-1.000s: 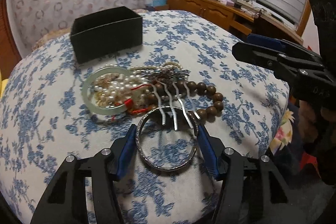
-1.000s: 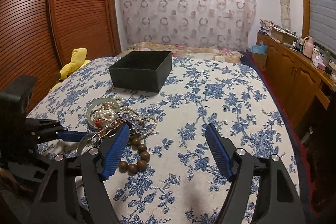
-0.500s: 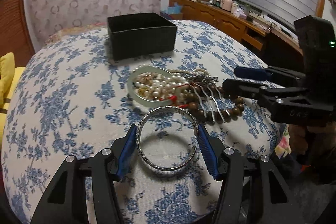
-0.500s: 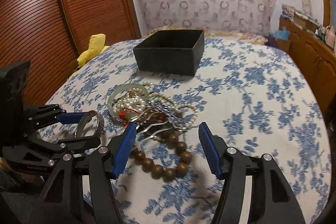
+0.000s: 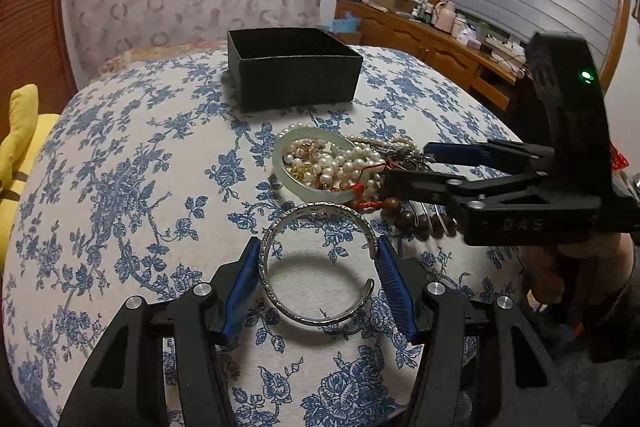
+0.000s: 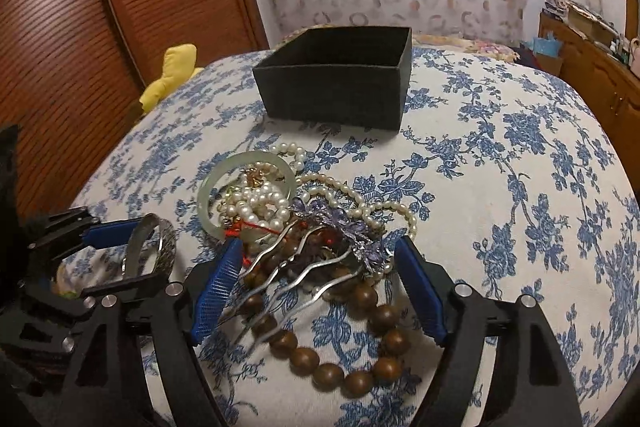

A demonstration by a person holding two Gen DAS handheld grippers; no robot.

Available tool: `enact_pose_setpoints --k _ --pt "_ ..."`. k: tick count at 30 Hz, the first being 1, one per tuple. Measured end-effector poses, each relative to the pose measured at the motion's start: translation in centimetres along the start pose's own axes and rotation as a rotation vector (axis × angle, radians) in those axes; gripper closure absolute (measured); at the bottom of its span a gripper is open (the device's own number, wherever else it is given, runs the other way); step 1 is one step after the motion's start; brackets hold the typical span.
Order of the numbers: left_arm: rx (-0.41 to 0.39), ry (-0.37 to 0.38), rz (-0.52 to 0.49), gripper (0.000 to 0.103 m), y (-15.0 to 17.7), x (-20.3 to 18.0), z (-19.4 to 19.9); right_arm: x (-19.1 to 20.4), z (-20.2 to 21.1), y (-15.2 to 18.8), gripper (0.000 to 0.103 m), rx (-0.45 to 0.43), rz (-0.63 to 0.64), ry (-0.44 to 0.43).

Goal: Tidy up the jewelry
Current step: 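Grasp the silver hairpins with the right tool while the left tool holds the bangle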

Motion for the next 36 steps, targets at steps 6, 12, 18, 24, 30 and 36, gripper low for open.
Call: enact_pose_setpoints --k 6,12,18,24,30,36 --pt "-0.004 -0.003 -0.003 0.048 0.0 -0.2 0.1 0.2 0.0 0.2 0.032 0.018 0.048 0.042" --pt "-0.007 -0.003 0.003 0.048 0.0 0.0 0.2 -0.3 1.0 0.5 0.039 0.017 0.070 0.048" --pt "-0.009 -0.005 0.003 0.048 0.0 0.0 0.2 -1.3 1.7 0.6 0.045 -0.003 0.065 0.067" --pt "-0.014 -0.008 0.008 0.048 -0.1 0.1 0.3 -1.7 2.3 0.5 0.045 -0.030 0.070 0.069" --pt "-0.030 -0.015 0.006 0.048 -0.7 0.2 0.6 -2.1 3.5 -0.5 0.081 -0.063 0.078 0.075" --pt "-0.048 -0.020 0.007 0.048 -1.4 0.3 0.8 -3.0 2.3 -0.2 0.081 -0.011 0.070 0.070"
Point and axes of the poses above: each gripper's, at about its wrist camera, not at the fingertips, and z roughly against the way its jaws point, x to its left, y to its underside, the point moved 2 cm from there along -z, roughly the way its jaws point, and after that the axes turned 3 degrees about z, right-handed, at the moved point
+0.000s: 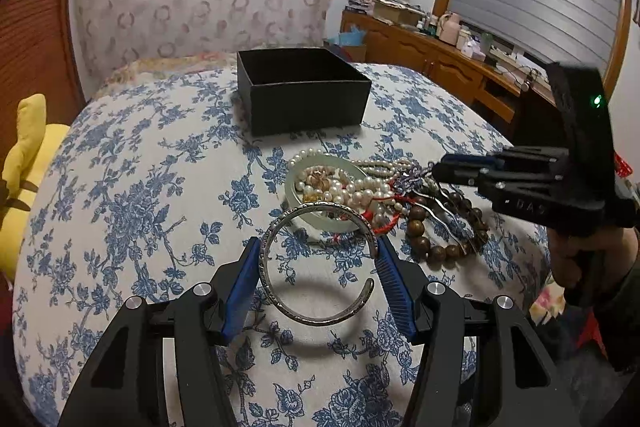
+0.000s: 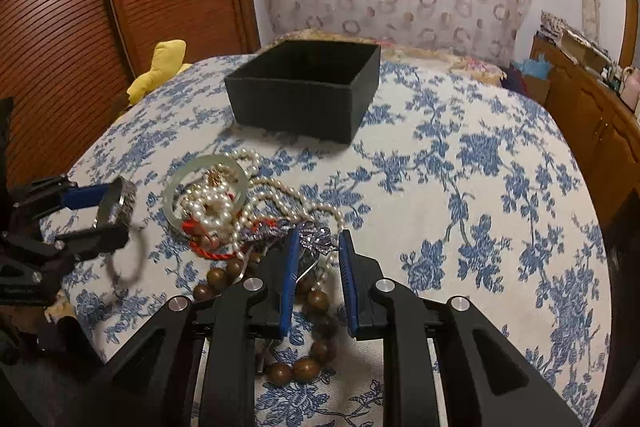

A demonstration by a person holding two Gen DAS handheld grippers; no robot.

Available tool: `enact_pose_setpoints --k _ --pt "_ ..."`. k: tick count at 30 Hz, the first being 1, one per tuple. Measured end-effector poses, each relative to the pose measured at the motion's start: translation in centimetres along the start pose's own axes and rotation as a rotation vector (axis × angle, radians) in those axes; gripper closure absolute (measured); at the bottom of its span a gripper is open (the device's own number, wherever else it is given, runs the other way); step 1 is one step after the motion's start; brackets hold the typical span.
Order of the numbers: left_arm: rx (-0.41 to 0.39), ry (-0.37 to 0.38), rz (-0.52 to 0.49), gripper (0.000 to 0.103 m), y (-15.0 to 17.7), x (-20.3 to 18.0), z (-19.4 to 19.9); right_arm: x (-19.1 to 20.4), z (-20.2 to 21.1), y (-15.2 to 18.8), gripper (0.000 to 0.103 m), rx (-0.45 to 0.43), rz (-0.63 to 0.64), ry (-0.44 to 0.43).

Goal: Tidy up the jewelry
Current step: 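Grasp the silver hairpins with the right tool while the left tool holds the bangle, then carry the bangle and hairpins into the black box and open both tools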

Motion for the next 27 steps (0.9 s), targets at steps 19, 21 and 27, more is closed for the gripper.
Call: enact_pose_setpoints --k 19,21,27 --pt "-0.030 -0.011 -0.011 0.048 -1.6 0.2 0.1 0.7 2.4 -2.9 0.083 -0.105 0.063 0.016" --pt "-0.045 -0.016 -0.015 0.048 -2.5 0.4 0.2 0.5 2.4 -3.7 0.083 -0.116 0.076 0.029" --pt "-0.082 -0.035 -0.032 0.048 -5.5 1.0 -0.2 -0.2 1.5 -7.3 0.083 -0.155 0.117 0.077"
Point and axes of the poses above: each gripper's, at about its wrist camera, not at the fingertips, and z roughly against the way its jaws point, x to its left, y to its underside, the point moved 2 cm from there along -z, roughly the way its jaws point, and after that the axes turned 3 degrees about z, right-handed, at the moved point
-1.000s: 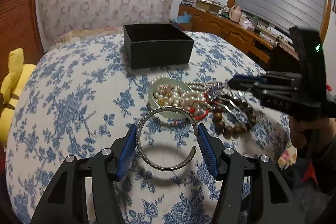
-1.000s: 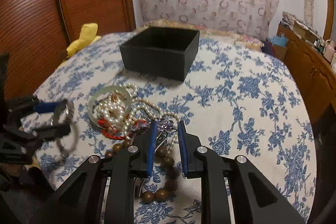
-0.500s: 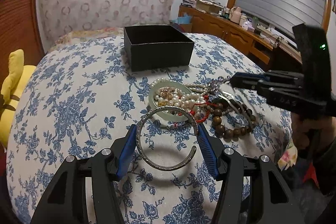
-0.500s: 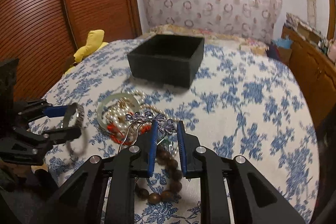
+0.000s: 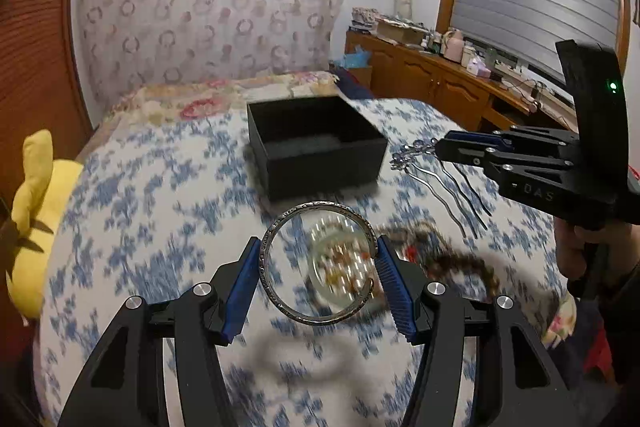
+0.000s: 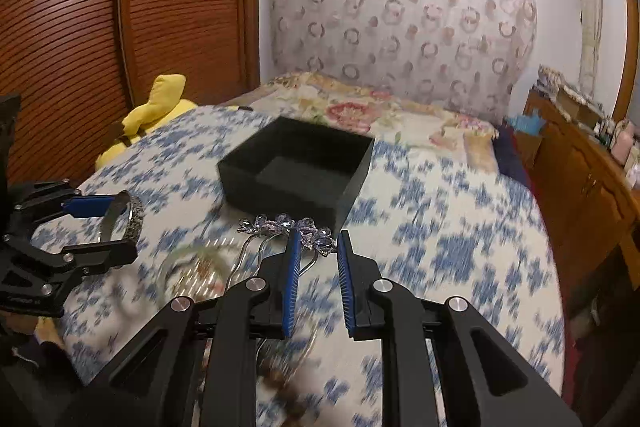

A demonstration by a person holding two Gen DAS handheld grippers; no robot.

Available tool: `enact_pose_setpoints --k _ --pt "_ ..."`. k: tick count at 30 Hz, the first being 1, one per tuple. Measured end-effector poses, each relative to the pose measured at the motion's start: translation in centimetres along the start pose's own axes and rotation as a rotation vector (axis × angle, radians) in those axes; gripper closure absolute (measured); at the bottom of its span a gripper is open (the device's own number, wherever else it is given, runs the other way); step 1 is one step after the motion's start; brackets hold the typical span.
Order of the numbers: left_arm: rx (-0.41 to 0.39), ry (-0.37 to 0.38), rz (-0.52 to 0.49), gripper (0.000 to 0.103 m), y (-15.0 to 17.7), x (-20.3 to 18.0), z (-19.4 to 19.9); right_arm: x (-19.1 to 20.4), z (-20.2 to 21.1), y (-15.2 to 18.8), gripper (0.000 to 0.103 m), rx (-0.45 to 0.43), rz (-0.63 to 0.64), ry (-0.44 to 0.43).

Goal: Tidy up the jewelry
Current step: 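Carry the bangle and hairpins into the black box and open both tools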

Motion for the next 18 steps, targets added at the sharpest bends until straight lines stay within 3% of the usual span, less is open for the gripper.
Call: enact_pose_setpoints --k 10,18 --pt "-0.031 -0.058 -0.001 0.048 -5.6 2.3 -2.4 -2.7 -5.7 -6.0 0.083 -0.022 0.005 0.030" --pt "-0.004 -0.087 0.006 0.048 -7.9 3.6 -5.6 -3.6 -10.0 -7.1 0.082 0.007 -0.045 -0.019"
Point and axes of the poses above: each gripper's, at about its wrist camera, not at the fingertips, and z roughly against the way its jaws point, x to its left, y to its underside, the point moved 2 cm from there along -z, roughly the way its jaws point, and after that the axes turned 3 degrees about z, right-handed, at the moved point
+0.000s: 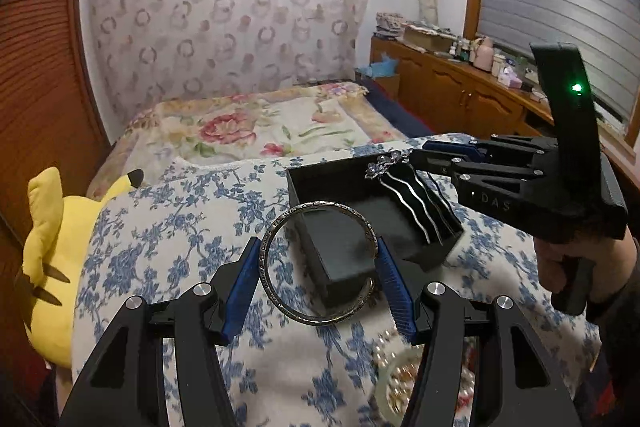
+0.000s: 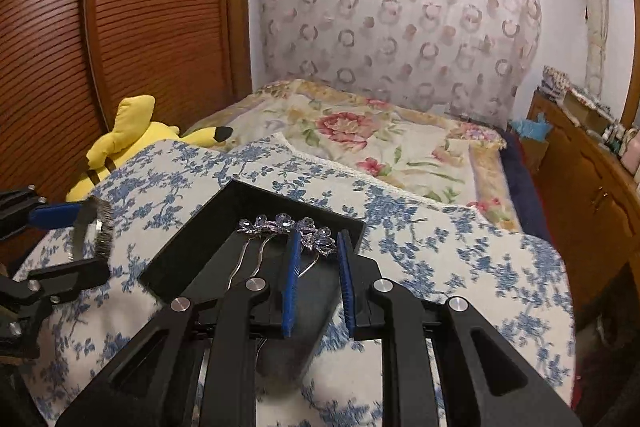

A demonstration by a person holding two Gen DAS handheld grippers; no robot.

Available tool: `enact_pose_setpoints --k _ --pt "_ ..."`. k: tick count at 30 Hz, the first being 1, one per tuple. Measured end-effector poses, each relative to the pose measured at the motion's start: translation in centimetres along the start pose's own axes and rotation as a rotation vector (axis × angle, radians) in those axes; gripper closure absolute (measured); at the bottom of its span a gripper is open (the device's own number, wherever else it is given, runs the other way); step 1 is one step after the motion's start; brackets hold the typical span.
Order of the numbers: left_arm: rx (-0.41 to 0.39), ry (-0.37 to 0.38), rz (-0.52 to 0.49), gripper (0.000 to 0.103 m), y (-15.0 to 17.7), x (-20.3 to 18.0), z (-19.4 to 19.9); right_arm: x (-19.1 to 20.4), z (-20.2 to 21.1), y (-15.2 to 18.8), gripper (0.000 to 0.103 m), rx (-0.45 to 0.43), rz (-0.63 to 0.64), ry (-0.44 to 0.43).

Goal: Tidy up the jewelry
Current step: 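Carry the bangle and hairpins into the black box and open both tools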

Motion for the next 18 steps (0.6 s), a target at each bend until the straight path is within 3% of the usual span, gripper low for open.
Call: enact_pose_setpoints --k 8,9,10,11,18 --pt "0.034 0.011 0.016 0.048 -1.4 -0.2 -2.9 0.0 -2.7 -0.2 0.080 0.039 -0.022 -0.055" --pt "0.036 0.012 0.015 0.048 -1.6 -0.3 -3.1 -0.1 -2.7 -0.2 0.073 0.036 -0.031 -0.062" --pt "0.038 0.013 0.011 0.048 -1.7 -0.5 -3.3 -0.3 -2.6 -0.2 0.057 0.033 -0.039 -0.067" --pt "0.040 0.013 0.008 0.048 -1.8 -0.6 -3.5 -0.5 -2.4 -0.2 0.052 0.025 -0.050 -0.068" --pt "0.056 0.030 -0.016 0.048 -2.2 -2.0 -4.9 -2.0 0.0 0.1 0.052 -0.018 -0.093 -0.067"
Point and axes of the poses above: each gripper's, at about its wrist camera, not at the fingertips, and z roughly against the way its jaws point, x to its left, y to its underside, the point moved 2 cm from there along -z, roughly the way its jaws point, and after that the axes turned 3 degrees about z, right-handed, at the moved point
